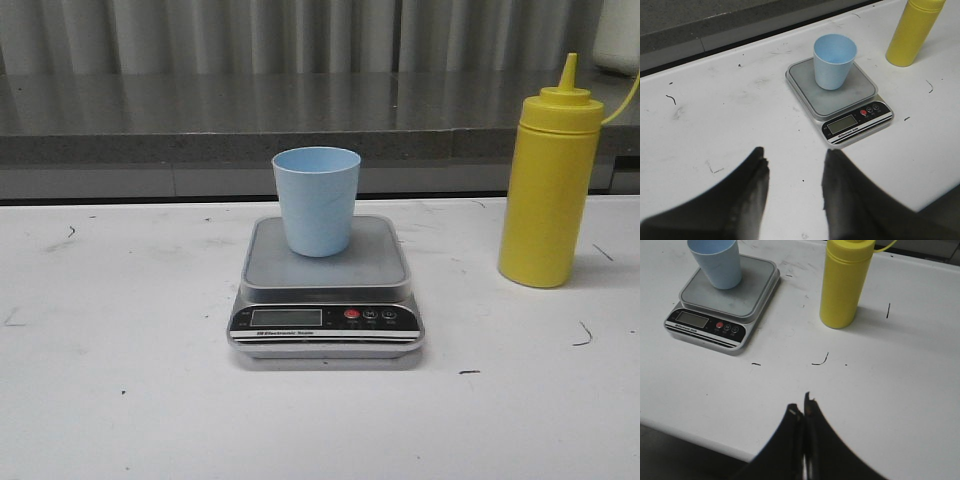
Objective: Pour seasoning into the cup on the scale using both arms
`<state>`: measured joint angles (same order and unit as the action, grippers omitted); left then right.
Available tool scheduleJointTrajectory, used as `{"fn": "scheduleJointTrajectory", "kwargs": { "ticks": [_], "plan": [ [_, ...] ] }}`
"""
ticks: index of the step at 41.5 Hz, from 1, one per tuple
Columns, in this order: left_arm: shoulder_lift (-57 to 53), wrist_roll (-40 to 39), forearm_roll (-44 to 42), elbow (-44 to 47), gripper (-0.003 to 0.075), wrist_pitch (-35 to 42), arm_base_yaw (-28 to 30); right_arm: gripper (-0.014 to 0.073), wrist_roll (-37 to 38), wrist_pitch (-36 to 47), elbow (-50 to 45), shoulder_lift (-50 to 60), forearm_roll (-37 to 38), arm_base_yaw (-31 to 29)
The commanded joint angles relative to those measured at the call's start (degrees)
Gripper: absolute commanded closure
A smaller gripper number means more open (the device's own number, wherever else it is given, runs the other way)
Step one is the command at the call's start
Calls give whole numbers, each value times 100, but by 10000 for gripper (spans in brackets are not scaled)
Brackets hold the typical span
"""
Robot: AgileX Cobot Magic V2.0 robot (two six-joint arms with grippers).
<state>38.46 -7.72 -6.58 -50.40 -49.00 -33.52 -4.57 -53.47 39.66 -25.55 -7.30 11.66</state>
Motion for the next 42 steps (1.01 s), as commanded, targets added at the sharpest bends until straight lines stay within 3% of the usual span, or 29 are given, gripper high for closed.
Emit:
{"fn": "scheduleJointTrajectory", "kwargs": {
  "ticks": [1, 4, 20, 25, 33, 42],
  "plan": [
    [-10, -60, 15, -143, 674, 373, -37, 713, -59, 392, 181, -31, -48, 7],
    [-10, -60, 15, -143, 738, 373, -37, 714, -59, 392, 181, -31, -48, 7],
    [-80, -60, 15, -71, 740, 433, -37, 714, -59, 392, 181, -31, -48, 7],
    [-360, -60, 124, 300, 740, 710, 318, 714, -59, 385, 181, -31, -48, 7],
    [-1409, -60, 186, 1551, 740, 1756, 1466, 714, -59, 391, 181, -31, -48, 7],
    [-2896, -60, 186, 3608, 740, 3882, 2603, 714, -59, 391, 181, -31, -48, 7]
  ]
}}
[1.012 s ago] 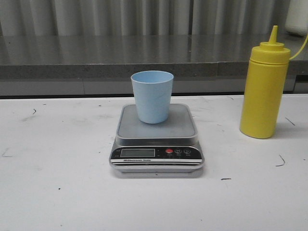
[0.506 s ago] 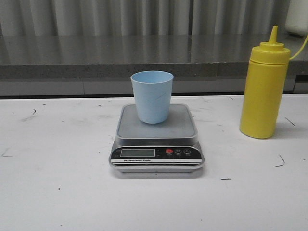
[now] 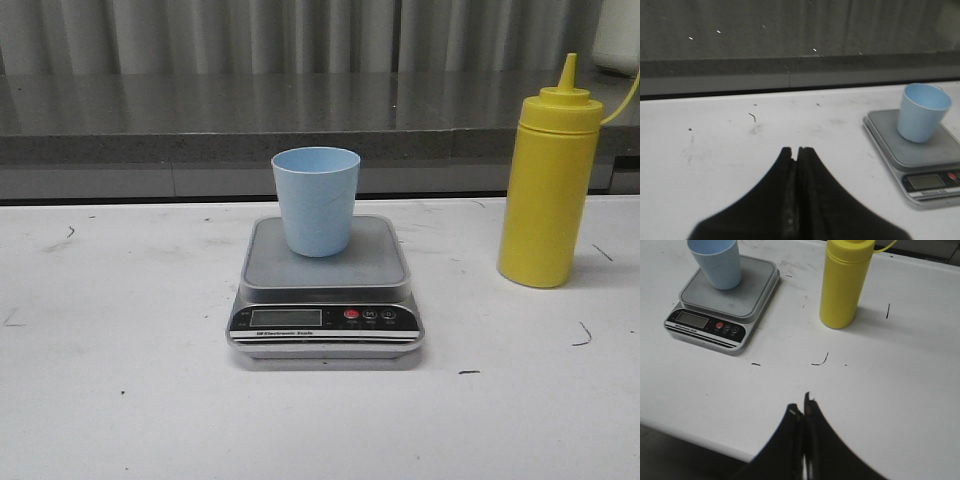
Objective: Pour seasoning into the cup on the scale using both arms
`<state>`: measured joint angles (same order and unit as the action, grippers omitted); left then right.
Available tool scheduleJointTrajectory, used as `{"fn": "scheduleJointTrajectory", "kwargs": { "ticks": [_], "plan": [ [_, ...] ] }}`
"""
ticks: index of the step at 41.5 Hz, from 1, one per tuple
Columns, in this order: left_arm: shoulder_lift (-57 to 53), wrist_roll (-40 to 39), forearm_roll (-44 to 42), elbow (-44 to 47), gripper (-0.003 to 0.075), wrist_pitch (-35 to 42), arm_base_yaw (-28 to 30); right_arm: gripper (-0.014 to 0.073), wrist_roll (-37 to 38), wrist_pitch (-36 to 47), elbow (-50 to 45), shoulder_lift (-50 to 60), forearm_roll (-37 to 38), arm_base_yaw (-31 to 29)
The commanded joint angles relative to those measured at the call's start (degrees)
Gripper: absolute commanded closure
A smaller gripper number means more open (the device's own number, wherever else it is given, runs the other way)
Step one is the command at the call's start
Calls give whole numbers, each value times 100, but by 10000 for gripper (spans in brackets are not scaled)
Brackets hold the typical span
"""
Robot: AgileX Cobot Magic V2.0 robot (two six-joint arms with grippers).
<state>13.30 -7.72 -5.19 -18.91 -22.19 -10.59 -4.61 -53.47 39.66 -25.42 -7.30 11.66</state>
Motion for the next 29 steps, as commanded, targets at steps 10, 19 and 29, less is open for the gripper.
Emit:
{"fn": "scheduleJointTrajectory", "kwargs": {
  "ticks": [10, 19, 29],
  "plan": [
    [-1357, -60, 420, 1797, 740, 1959, 991, 714, -55, 391, 181, -44, -48, 7],
    [-1457, -60, 428, 2051, 740, 2296, 984, 714, -55, 381, 181, -44, -48, 7],
    [-1457, -60, 417, 2051, 740, 2319, 984, 714, -55, 381, 181, -44, -48, 7]
  ]
}}
